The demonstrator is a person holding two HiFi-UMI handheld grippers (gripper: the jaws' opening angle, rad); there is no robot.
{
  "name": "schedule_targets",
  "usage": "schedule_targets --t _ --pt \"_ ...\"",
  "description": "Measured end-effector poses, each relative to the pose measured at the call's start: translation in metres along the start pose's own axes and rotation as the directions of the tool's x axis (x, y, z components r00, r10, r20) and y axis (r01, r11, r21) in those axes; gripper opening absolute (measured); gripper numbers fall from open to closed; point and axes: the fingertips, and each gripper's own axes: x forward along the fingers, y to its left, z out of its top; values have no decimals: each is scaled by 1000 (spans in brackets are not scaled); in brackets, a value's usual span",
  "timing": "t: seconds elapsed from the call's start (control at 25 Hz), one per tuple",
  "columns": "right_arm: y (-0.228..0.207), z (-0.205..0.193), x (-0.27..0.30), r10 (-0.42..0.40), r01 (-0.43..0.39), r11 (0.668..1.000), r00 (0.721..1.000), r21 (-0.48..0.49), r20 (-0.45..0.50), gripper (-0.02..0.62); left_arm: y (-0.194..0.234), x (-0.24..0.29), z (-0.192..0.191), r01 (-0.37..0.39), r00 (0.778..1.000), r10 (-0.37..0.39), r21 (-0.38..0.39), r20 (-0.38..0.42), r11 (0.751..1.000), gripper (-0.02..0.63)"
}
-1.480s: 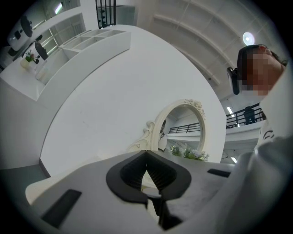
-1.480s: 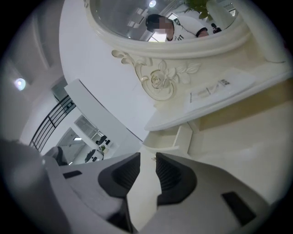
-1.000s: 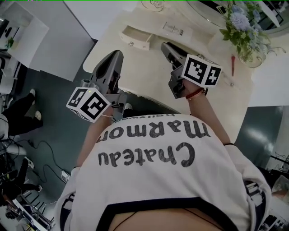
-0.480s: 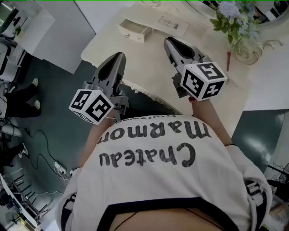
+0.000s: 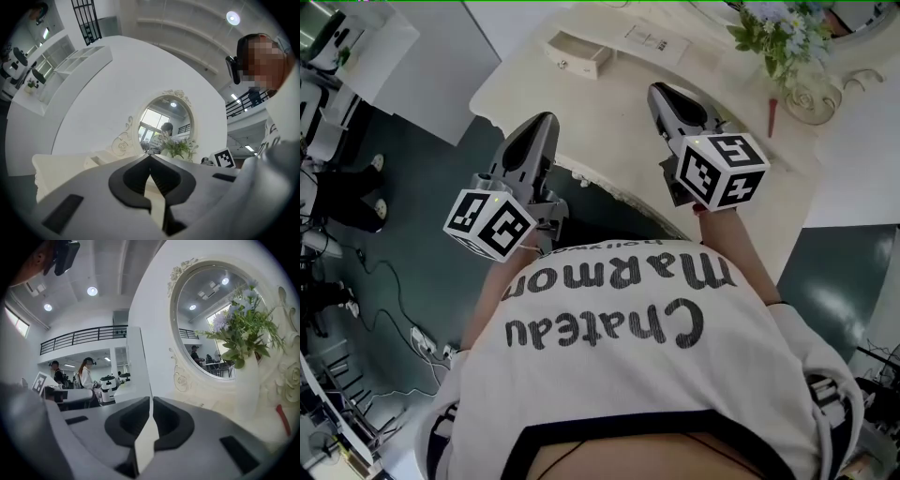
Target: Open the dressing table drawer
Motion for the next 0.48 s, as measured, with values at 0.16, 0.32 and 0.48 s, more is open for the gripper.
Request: schedule_targets --t 0.16,0.32,0.48 --pt "3 -6 -7 -4 4 1000 1000 8 -10 44 -5 -8 -3 -5 1000 5 -1 -4 1000 23" --pt "6 -11 -13 -7 7 1000 1000 14 -20 44 -9 -13 -5 -4 1000 4 -7 -6 1000 23" --pt "10 -16 -19 -9 9 1000 999 14 -31 44 -13 -20 -8 -4 1000 4 -15 -9 1000 23"
